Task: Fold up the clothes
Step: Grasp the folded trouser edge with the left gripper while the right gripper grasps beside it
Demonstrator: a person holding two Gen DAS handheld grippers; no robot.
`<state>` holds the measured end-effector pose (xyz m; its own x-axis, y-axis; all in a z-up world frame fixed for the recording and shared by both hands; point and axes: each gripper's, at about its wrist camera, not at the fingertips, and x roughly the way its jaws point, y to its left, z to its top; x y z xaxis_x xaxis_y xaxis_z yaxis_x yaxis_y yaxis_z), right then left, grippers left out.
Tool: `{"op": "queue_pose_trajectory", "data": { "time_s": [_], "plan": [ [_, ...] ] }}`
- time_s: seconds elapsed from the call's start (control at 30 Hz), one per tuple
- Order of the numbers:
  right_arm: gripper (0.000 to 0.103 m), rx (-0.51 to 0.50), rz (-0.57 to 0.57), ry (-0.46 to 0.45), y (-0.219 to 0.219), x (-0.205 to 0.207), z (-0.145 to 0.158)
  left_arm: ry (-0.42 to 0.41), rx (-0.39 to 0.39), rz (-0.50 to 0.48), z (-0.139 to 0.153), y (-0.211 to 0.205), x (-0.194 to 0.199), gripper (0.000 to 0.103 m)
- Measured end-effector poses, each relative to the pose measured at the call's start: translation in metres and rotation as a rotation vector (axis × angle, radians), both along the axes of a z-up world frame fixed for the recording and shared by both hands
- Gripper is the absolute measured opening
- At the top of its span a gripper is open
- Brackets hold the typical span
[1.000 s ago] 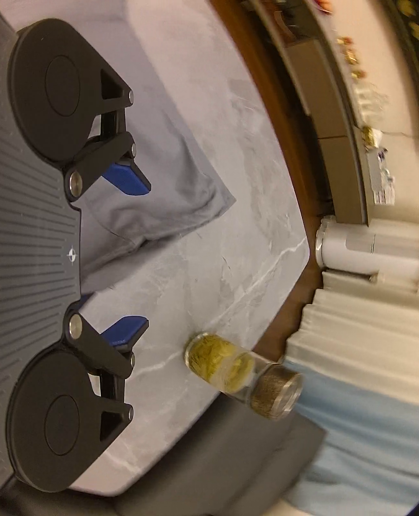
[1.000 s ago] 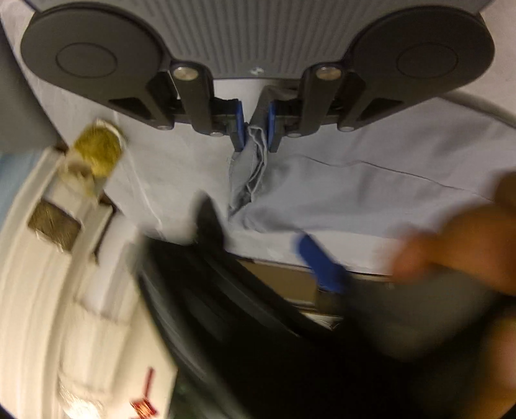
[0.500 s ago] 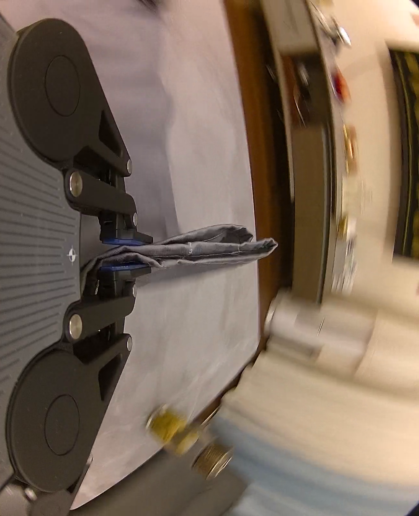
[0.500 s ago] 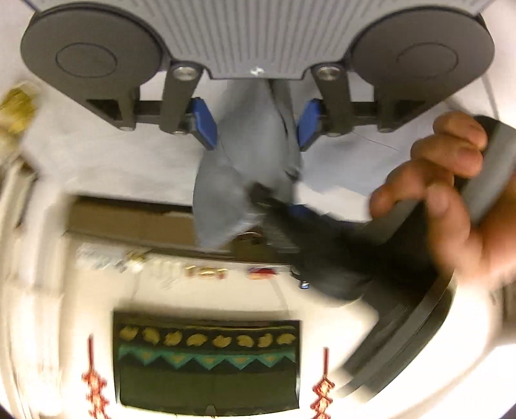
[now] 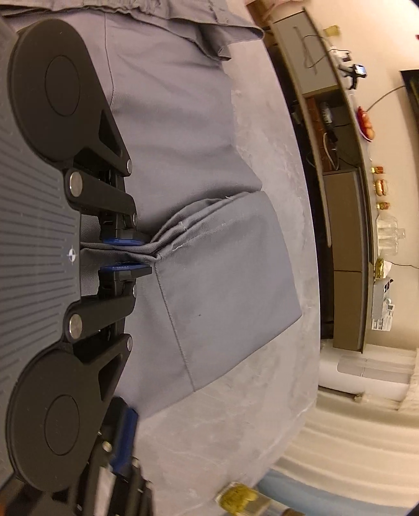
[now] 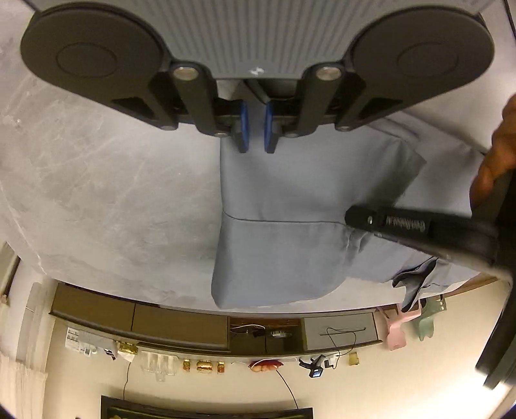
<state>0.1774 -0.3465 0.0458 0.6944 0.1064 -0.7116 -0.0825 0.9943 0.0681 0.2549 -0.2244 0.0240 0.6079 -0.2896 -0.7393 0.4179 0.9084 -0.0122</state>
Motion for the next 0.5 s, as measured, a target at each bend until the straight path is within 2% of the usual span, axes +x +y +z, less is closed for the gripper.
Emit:
{"op": "queue_pose_trajectory", "data": {
  "time_s": [0.1,0.17,0.27,0.33,0.4,0.5],
  "plan": [
    [0.013,-0.042,0.017,-0.113,0.009,-0.009,0.011,-0.017,0.033,-0.009,-0.005,-0.002,-0.005,0.012],
    [0.013,-0.057,0.025,-0.152,0.012,-0.005,0.01,-0.029,0.055,-0.015,-0.008,-0.004,-0.008,0.012],
    [0.012,-0.085,0.022,-0.09,0.018,0.014,-0.001,-0.034,0.062,-0.015,-0.01,-0.006,-0.012,0.012],
    [0.012,-0.075,0.002,-0.044,0.015,0.027,-0.006,-0.035,0.063,-0.015,-0.011,-0.006,-0.015,0.012],
    [0.012,-0.032,-0.023,-0.012,0.01,0.036,0.003,-0.034,0.061,-0.019,-0.011,-0.006,-0.015,0.012],
    [0.012,0.0,-0.042,-0.048,0.005,0.054,0.017,-0.037,0.062,-0.028,-0.012,-0.004,-0.015,0.012]
  ]
}}
